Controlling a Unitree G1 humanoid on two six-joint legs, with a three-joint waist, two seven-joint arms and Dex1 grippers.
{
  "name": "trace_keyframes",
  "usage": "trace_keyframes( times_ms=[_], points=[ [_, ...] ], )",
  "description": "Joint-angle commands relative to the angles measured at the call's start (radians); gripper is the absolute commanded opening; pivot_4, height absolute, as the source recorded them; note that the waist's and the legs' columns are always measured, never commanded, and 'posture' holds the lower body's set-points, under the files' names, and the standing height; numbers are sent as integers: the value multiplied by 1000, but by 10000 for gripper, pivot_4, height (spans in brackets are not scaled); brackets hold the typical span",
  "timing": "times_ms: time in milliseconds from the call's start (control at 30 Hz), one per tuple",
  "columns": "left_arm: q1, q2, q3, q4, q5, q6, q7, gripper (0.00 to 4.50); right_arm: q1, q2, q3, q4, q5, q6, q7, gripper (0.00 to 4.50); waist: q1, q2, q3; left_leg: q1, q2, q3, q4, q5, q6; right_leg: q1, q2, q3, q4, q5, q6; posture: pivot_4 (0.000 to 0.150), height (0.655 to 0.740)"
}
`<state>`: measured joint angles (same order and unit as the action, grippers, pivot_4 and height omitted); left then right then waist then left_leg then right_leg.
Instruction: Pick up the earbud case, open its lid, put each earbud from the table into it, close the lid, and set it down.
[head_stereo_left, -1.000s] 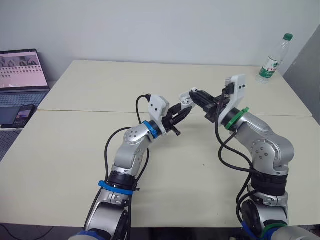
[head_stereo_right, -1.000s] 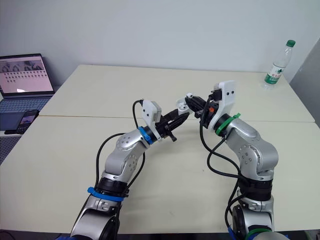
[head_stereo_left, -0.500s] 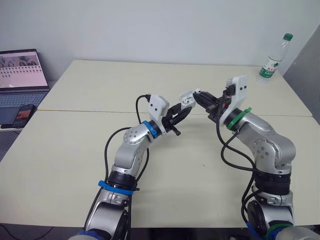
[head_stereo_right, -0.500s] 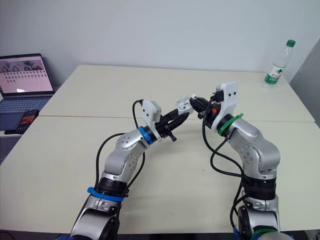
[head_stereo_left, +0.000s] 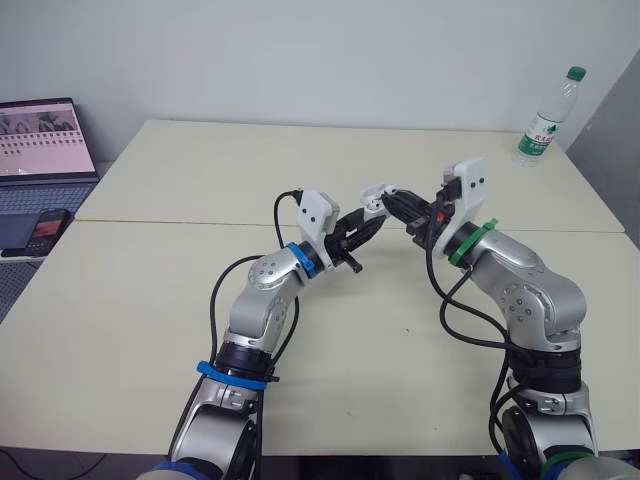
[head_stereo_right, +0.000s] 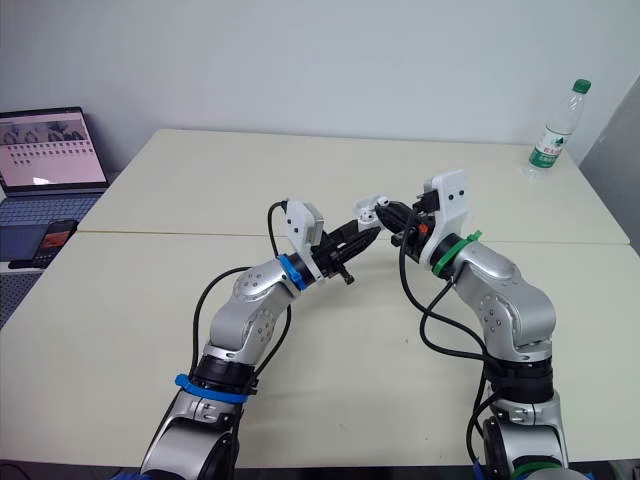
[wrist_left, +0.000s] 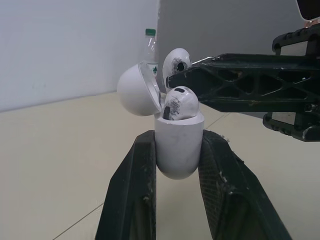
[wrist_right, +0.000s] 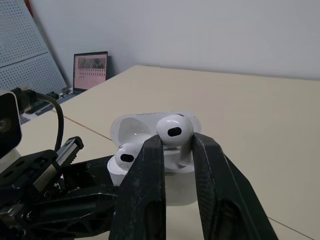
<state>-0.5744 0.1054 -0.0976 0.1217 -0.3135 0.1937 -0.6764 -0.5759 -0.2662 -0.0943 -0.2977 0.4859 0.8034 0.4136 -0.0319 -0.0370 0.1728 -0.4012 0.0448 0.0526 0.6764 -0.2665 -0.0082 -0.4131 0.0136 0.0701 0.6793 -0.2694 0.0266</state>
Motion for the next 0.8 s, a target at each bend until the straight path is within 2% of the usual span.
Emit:
trace_keyframes(
  times_ms=[33, 167, 533, 800],
  points=[
    [-14, -9, 7, -62, -34, -3, -14, 7949, 0, -15, 3, -5, -5, -26, 0, 4065, 0, 0, 0, 0, 0, 0, 0, 0, 0, 0, 0, 0, 0, 0, 0, 1500, 7362],
    [-15, -11, 10, -63, -36, 1, -18, 7949, 0, -20, 8, -3, -4, -32, 0, 4065, 0, 0, 0, 0, 0, 0, 0, 0, 0, 0, 0, 0, 0, 0, 0, 1500, 7362],
    [-16, -19, 24, -54, -28, 5, -6, 7949, 4, -22, -10, -17, 26, -41, 1, 44189, 0, 0, 0, 0, 0, 0, 0, 0, 0, 0, 0, 0, 0, 0, 0, 1500, 7362],
    [-4, -12, 28, -44, -33, 9, -25, 7949, -67, -79, -127, -1, 179, 27, 39, 44709, 0, 0, 0, -1, 0, 1, 0, 0, 0, -1, 0, 0, 0, 0, 0, 1500, 7362]
  ],
)
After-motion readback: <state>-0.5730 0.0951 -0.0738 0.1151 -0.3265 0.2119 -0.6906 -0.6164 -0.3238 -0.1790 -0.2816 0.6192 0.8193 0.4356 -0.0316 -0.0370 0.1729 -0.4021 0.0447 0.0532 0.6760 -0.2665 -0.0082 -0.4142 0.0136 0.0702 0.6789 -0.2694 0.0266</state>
